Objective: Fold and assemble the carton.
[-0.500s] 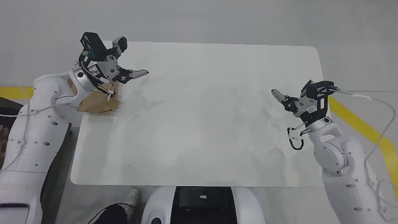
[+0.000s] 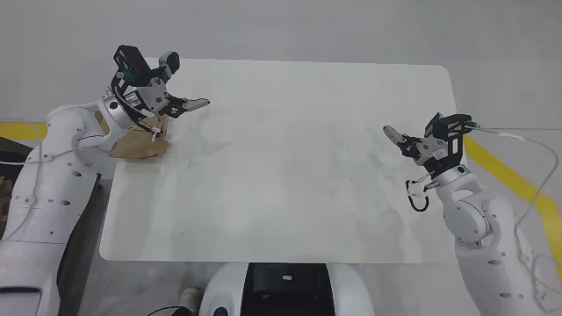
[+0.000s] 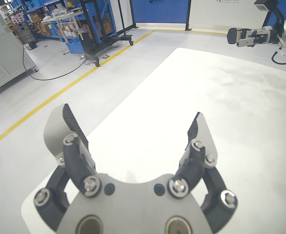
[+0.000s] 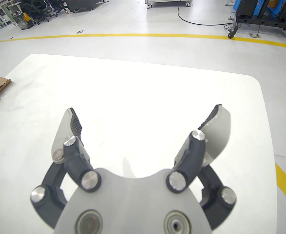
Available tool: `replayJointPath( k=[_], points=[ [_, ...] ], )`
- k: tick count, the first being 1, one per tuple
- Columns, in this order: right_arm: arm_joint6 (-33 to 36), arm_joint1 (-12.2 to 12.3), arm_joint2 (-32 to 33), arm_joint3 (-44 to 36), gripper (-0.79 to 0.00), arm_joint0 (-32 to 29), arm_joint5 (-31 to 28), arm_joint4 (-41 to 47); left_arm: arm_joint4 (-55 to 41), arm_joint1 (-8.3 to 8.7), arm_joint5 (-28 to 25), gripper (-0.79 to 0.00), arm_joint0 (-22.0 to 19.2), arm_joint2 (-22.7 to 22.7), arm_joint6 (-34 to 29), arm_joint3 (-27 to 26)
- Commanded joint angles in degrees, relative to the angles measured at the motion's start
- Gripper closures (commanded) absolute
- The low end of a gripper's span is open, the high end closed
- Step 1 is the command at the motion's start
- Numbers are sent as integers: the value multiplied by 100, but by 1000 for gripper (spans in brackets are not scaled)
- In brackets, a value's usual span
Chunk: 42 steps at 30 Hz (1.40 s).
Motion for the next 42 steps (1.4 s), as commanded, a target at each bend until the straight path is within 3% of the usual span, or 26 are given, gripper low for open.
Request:
replayJointPath(
  k=[1, 9, 12, 19, 26, 30, 42],
  points=[
    [0, 0, 0, 0, -785, 0, 0, 0, 0, 0, 0, -785, 0, 0, 0, 0],
    [0, 0, 0, 0, -785, 0, 0, 0, -29, -2, 27, -785, 18, -3, -1, 8],
    [0, 0, 0, 0, -785, 0, 0, 0, -720, -5, 114, -785, 150, -130, -216, 124],
    [0, 0, 0, 0, -785, 0, 0, 0, -1819, 106, 365, -785, 422, -717, -1189, 235],
    [0, 0, 0, 0, -785, 0, 0, 0, -3727, 265, 741, -785, 1031, -1581, -2325, 380],
    [0, 0, 0, 0, -785, 0, 0, 0, -4413, 317, 1037, -785, 1331, -1965, -2614, 379],
    [0, 0, 0, 0, -785, 0, 0, 0, -4518, 321, 1073, -785, 1367, -2002, -2660, 366]
  ],
)
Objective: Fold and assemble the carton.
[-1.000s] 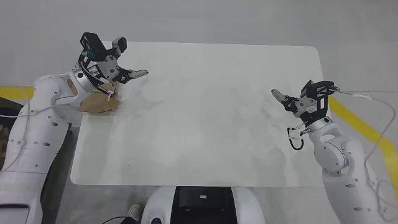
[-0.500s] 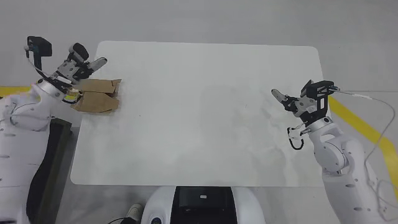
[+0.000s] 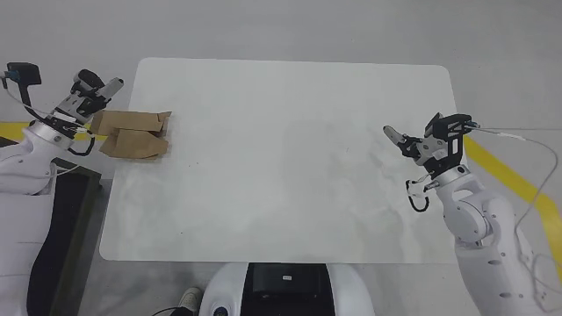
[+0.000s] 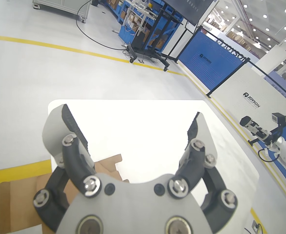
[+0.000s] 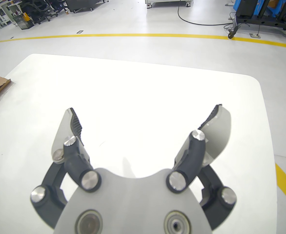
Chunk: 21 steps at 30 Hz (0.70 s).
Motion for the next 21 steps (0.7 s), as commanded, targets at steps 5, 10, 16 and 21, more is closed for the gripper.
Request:
replayJointPath(
  k=[5, 10, 16, 21],
  points=[
    [0, 0, 0, 0, -785, 0, 0, 0, -2, 0, 0, -785, 0, 0, 0, 0],
    [0, 0, 0, 0, -785, 0, 0, 0, -541, -37, 560, -785, 130, -33, 16, 79],
    [0, 0, 0, 0, -785, 0, 0, 0, -2230, -20, 1377, -785, 215, -458, -864, 431],
    [0, 0, 0, 0, -785, 0, 0, 0, -3070, 21, 1770, -785, 410, -907, -1343, 854]
  ],
)
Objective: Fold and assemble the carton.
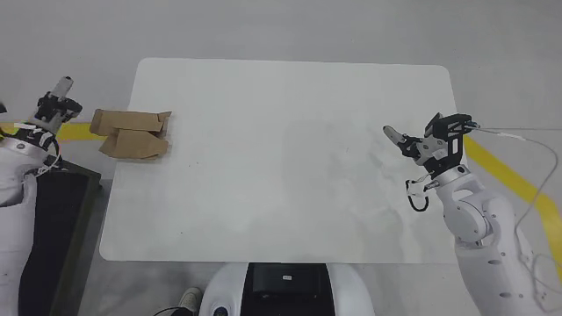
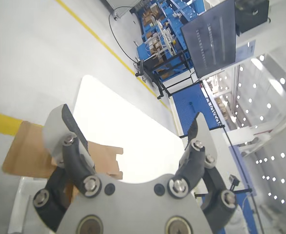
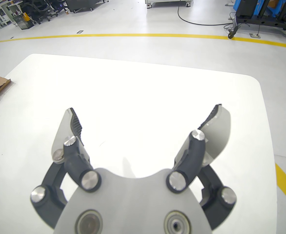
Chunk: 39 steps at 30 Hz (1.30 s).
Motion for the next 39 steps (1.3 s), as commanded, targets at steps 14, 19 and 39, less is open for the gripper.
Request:
replayJointPath(
  k=[14, 19, 39],
  points=[
    [0, 0, 0, 0, -785, 0, 0, 0, -593, -99, 564, -785, 725, -171, 275, 754],
    [0, 0, 0, 0, -785, 0, 0, 0, -450, -145, 647, -785, 829, -13, 284, 1037],
    [0, 0, 0, 0, -785, 0, 0, 0, -796, -549, 337, -785, -759, 1074, -223, 2507]
  ],
)
